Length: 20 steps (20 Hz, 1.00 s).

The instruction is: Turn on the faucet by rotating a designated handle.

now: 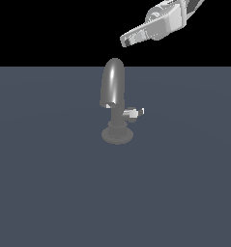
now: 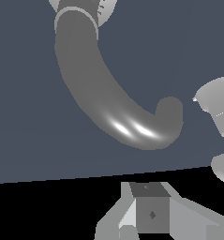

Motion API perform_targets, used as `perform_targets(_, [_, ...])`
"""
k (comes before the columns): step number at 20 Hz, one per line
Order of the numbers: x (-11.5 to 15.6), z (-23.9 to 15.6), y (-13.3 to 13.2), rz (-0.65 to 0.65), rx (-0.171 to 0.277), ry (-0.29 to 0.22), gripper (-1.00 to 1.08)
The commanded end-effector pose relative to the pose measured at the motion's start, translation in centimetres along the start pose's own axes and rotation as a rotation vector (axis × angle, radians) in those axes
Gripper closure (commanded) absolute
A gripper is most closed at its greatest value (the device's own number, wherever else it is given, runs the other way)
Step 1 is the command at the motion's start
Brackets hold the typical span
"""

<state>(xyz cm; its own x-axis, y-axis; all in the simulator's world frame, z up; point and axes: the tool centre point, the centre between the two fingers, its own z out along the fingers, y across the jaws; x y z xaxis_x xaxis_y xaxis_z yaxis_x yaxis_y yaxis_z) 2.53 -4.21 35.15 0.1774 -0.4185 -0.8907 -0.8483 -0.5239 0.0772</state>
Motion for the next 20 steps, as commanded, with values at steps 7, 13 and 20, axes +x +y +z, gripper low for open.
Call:
perform_targets(7, [5.2,-0.4,-1.2,0.156,0.080,-0.167,1.08])
perform_targets(13, [8.7,-0.2,-1.6,0.262,0.135,-0.277,1.08])
perform_targets(20, [13.0,0.6,-1.5,0.390,0.202,-0.410,1.08])
